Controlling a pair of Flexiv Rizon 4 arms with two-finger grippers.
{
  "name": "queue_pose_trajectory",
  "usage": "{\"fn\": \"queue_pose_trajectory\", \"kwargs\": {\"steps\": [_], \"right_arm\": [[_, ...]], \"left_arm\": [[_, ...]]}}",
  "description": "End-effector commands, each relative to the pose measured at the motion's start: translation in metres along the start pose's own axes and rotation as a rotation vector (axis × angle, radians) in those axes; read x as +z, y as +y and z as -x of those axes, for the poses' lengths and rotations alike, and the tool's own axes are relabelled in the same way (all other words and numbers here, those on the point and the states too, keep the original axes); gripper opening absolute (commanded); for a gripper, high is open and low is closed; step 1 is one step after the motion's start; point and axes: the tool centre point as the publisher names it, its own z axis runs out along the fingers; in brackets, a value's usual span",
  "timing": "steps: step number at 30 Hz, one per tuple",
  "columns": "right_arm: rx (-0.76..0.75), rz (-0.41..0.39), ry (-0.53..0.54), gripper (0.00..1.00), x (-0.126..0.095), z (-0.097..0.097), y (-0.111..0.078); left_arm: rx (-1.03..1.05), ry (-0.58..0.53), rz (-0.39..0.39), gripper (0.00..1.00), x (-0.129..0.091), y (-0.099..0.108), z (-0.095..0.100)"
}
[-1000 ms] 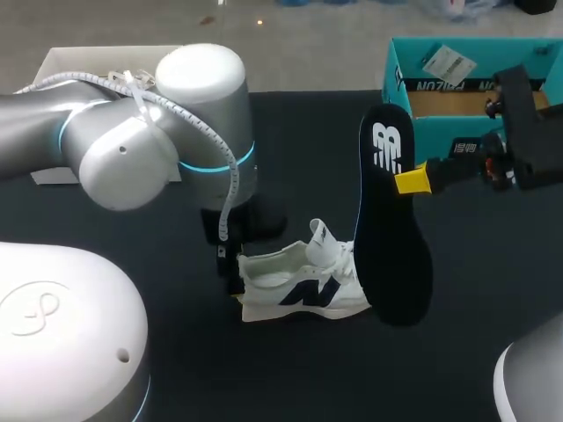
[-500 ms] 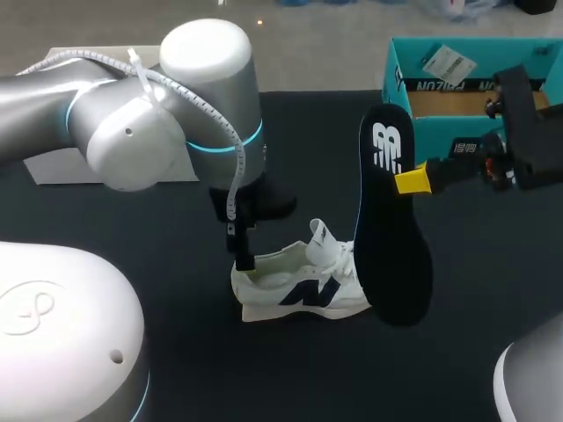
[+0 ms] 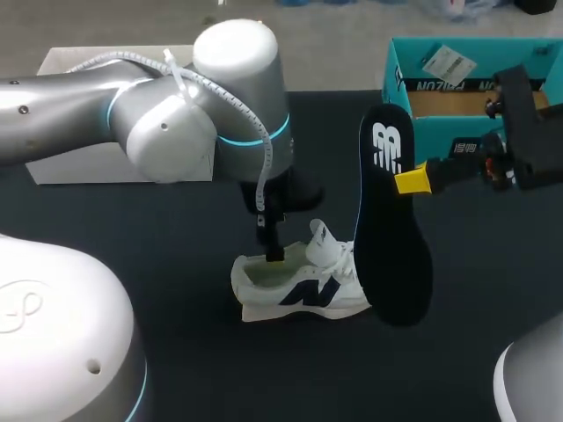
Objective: Take the shoe out of the shoebox, open the shoe tongue, remove and reinsert the insole, then place the shoe into the shoebox
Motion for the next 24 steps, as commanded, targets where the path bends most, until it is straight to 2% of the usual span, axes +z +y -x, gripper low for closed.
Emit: {"fn": "queue_pose_trajectory", "kwargs": {"steps": [1, 11, 21, 23, 24], "right_arm": [[0.001, -0.006, 0.002, 0.0, 0.003, 0.002, 0.003], [0.001, -0.006, 0.002, 0.0, 0.003, 0.002, 0.003], [0.001, -0.006, 0.002, 0.0, 0.003, 0.002, 0.003], [0.001, -0.006, 0.002, 0.0, 0.003, 0.002, 0.003], [0.001, -0.006, 0.002, 0.0, 0.003, 0.002, 0.003]], "left_arm": [[-0.013, -0.012, -0.009, 1.0, 0.015, -0.012, 0.004], [-0.063, -0.038, -0.036, 1.0, 0.031, -0.02, 0.012], [-0.048, -0.016, -0.053, 0.81, 0.05, -0.025, 0.014], [-0.041, -0.017, -0.05, 0.74, 0.052, -0.027, 0.014], [-0.039, -0.015, -0.05, 0.63, 0.053, -0.027, 0.014]]}}
